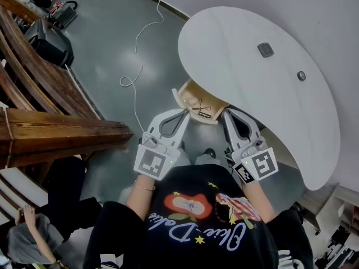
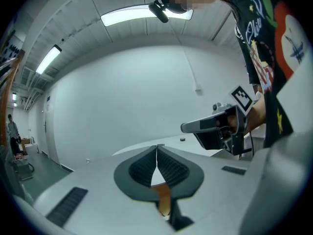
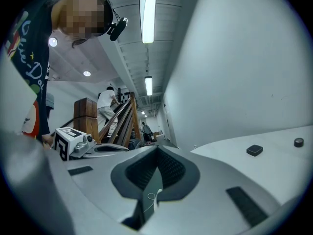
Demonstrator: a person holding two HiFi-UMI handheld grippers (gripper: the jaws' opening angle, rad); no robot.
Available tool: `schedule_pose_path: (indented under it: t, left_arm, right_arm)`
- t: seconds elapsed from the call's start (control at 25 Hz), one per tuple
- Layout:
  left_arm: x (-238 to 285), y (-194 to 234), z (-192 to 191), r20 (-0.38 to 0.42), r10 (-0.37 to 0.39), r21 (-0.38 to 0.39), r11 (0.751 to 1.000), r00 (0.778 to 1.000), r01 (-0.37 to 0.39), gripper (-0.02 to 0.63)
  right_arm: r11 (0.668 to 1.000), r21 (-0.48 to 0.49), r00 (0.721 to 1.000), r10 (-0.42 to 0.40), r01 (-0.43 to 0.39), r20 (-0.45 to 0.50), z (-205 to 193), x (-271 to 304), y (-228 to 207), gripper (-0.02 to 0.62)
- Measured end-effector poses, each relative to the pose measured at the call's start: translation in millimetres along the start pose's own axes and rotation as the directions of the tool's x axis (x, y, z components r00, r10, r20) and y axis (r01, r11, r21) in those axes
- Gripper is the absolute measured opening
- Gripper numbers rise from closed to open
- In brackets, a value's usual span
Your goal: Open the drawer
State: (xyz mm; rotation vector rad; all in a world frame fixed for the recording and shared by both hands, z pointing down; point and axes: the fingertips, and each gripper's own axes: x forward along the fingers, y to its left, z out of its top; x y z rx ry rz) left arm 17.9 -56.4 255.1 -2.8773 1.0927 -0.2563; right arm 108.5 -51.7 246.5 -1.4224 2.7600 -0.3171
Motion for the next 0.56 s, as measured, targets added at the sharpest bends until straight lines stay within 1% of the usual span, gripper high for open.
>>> schedule_pose_path:
  t: [0.56]
  left_arm:
    - [-2.2, -6.4, 7.0, 0.017, -0.010, 0.033, 0.999, 1.000, 0.009, 0.006]
  right_arm:
    - [1.000, -0.009, 1.000, -0.002, 0.002, 0.011, 3.9, -6.3, 4.4, -0.001]
